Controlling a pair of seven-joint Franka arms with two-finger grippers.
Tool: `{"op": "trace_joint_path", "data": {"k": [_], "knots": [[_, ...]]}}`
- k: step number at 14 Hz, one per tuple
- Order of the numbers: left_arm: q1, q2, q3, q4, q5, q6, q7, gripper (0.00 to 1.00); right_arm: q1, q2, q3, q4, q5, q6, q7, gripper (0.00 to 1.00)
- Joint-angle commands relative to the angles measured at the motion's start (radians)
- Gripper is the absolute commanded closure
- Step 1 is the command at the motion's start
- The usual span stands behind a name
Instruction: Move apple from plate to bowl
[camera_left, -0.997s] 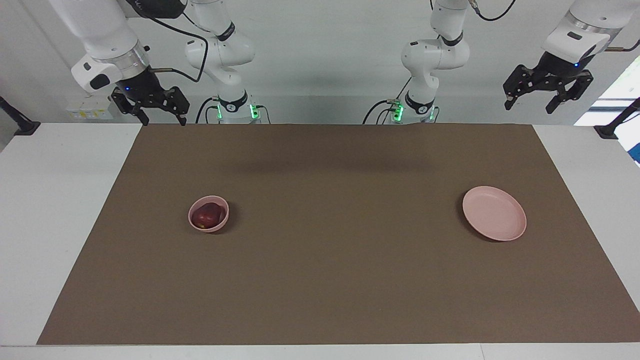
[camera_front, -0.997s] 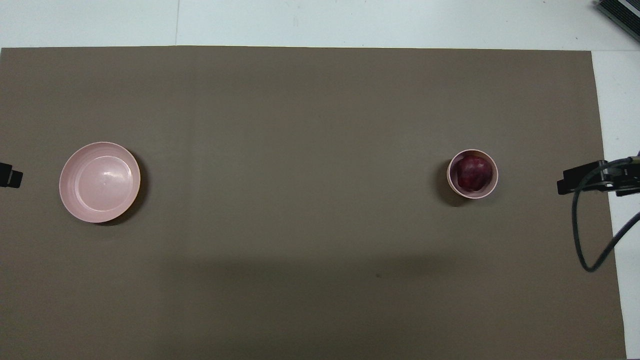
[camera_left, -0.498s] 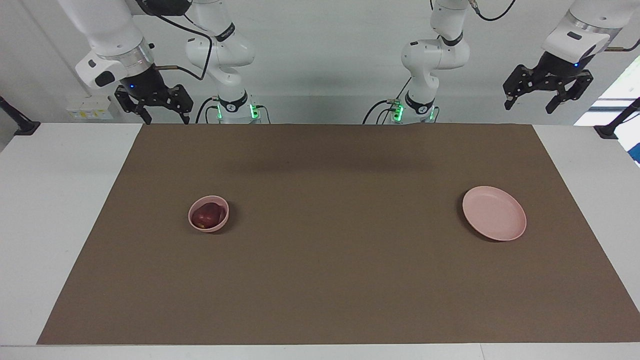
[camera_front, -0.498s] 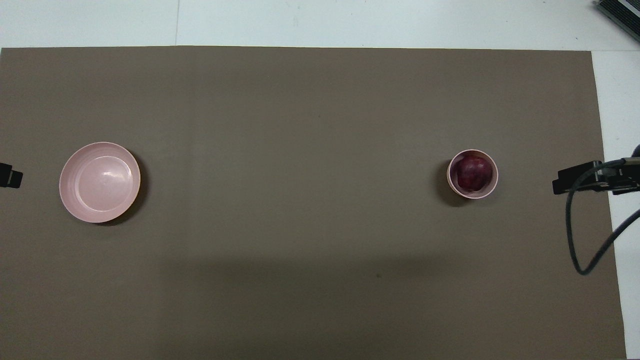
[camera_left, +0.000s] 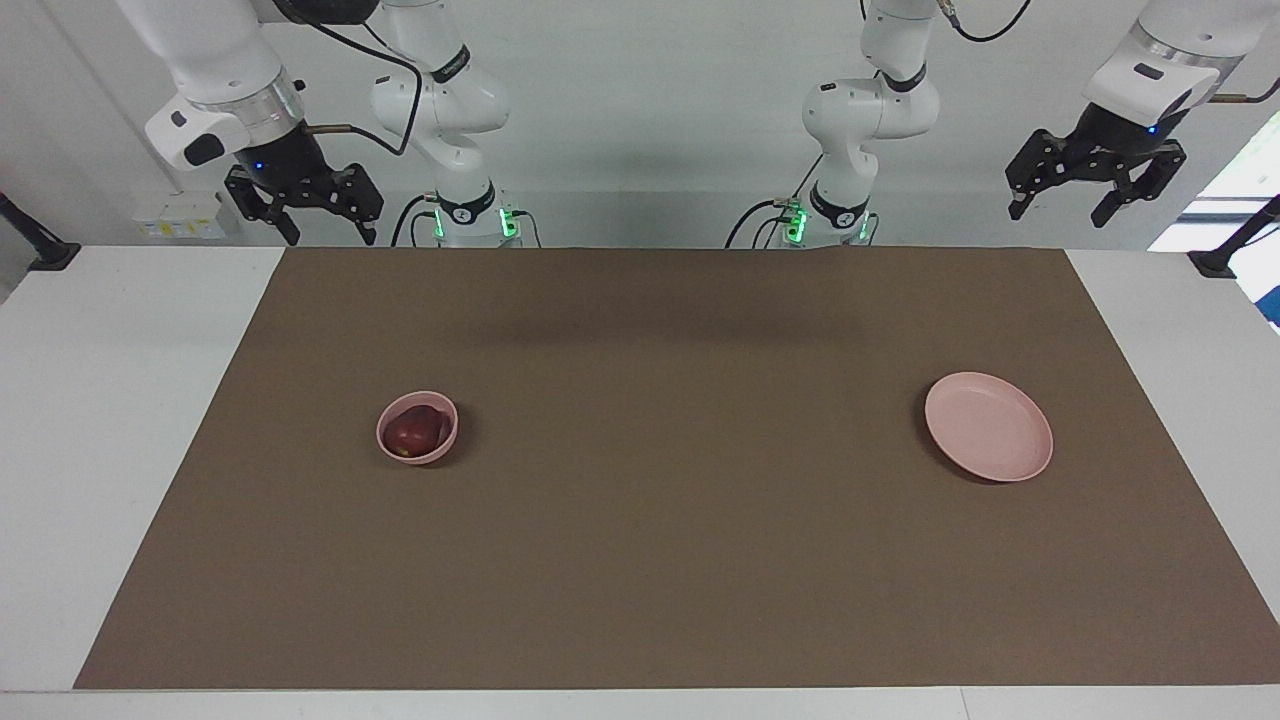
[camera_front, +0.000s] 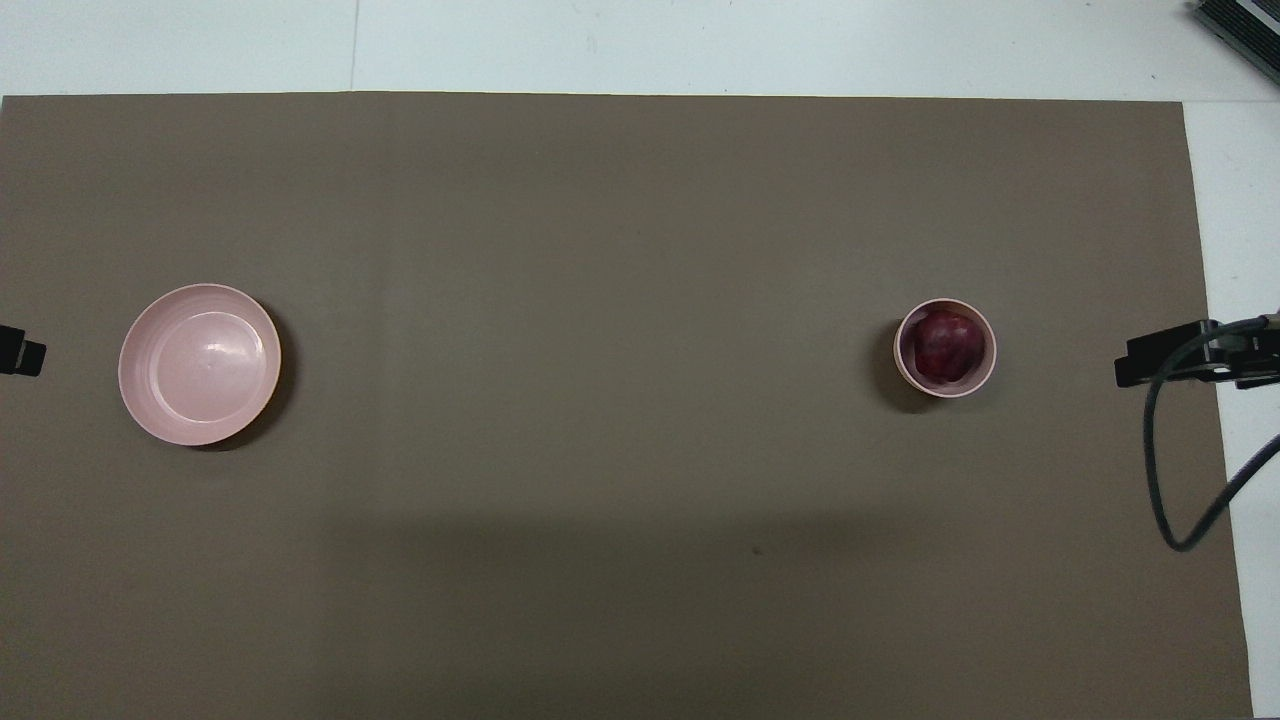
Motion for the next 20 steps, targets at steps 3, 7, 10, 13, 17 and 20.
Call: {"op": "trace_joint_path", "data": {"k": [3, 7, 10, 13, 17, 20], "knots": [[-0.008, -0.016, 0.006, -0.013, 0.016, -0.009, -0.009, 0.0, 0.009, -0.02, 0.002, 0.048, -0.023, -0.052, -0.015, 0.0], [-0.006, -0.015, 0.006, -0.01, 0.013, -0.009, -0.007, 0.0, -0.004, -0.04, -0.009, 0.068, -0.026, -0.077, -0.026, 0.0], [-0.006, -0.012, 0.007, -0.004, 0.006, -0.015, -0.004, 0.0, -0.002, -0.057, 0.002, 0.056, -0.05, -0.066, -0.026, 0.0], [-0.004, -0.004, 0.013, -0.001, -0.011, -0.047, 0.002, 0.0, -0.002, -0.061, 0.002, 0.048, -0.055, -0.063, -0.026, 0.0], [-0.004, -0.009, 0.007, -0.001, -0.008, -0.042, -0.006, 0.0, -0.005, -0.063, -0.007, 0.048, -0.047, -0.064, -0.027, 0.0], [-0.004, -0.013, 0.007, -0.002, -0.008, -0.035, -0.006, 0.0, -0.005, -0.073, -0.007, 0.037, -0.046, -0.077, -0.027, 0.0]]}}
